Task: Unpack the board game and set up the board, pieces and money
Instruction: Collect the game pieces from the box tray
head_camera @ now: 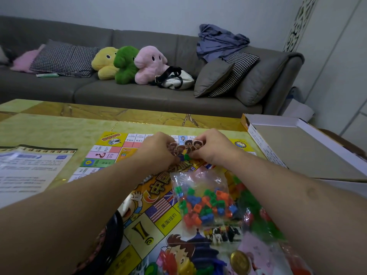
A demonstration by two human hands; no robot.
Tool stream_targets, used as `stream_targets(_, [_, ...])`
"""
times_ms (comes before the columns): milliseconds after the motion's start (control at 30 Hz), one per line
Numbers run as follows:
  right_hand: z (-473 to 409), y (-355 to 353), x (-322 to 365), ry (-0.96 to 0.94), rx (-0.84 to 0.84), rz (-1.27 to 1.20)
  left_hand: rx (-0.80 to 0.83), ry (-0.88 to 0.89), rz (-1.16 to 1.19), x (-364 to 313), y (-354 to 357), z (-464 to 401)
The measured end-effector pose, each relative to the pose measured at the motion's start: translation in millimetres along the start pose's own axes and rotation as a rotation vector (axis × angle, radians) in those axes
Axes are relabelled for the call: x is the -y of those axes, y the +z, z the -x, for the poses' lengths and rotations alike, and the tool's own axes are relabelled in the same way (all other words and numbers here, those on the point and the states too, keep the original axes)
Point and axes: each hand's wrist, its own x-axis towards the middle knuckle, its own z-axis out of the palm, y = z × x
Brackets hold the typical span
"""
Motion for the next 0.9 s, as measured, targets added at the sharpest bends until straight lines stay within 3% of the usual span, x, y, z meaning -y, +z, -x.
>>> stream_targets(467, [5.9, 0.9, 1.1, 0.012, 0.023, -0.023, 0.019, -0.084, 0.022, -4.3, -2.2, -4.6])
stream_targets(667, [15.4, -11.3, 1.2, 0.036, 0.014, -0.068, 0.061, -0.140, 0.168, -7.4, -11.7, 9.6])
stream_targets(900, [69.7, -40.4, 5.0, 0.048, -0.217, -0.107, -0.174, -0.131, 0.404, -25.3, -30.1, 59.8])
